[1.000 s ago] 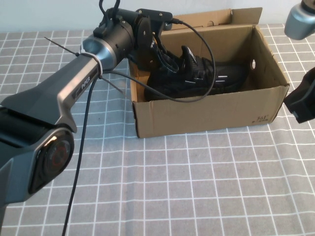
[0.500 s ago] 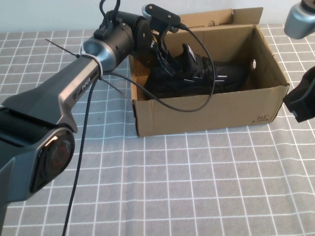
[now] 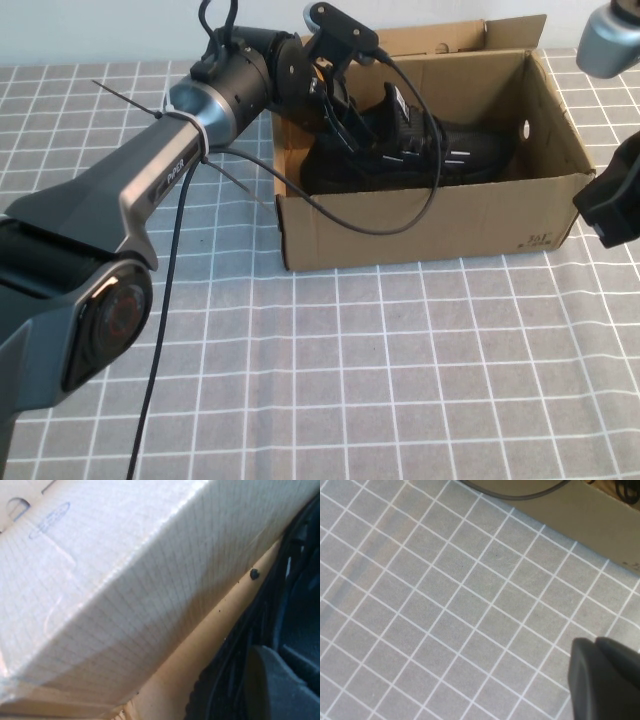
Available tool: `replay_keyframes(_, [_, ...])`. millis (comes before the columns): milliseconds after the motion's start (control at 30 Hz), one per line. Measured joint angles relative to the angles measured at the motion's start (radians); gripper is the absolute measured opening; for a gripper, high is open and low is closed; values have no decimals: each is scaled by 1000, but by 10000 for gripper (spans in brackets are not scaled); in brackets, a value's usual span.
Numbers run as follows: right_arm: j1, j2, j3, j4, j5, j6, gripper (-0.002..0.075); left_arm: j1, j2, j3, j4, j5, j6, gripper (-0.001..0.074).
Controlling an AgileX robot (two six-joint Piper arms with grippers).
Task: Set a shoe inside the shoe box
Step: Adjust the shoe
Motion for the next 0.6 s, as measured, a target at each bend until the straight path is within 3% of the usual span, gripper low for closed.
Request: replay_keyframes(600, [0,0,0,2,0,-4,-16,0,0,0,-33,-27,29,18])
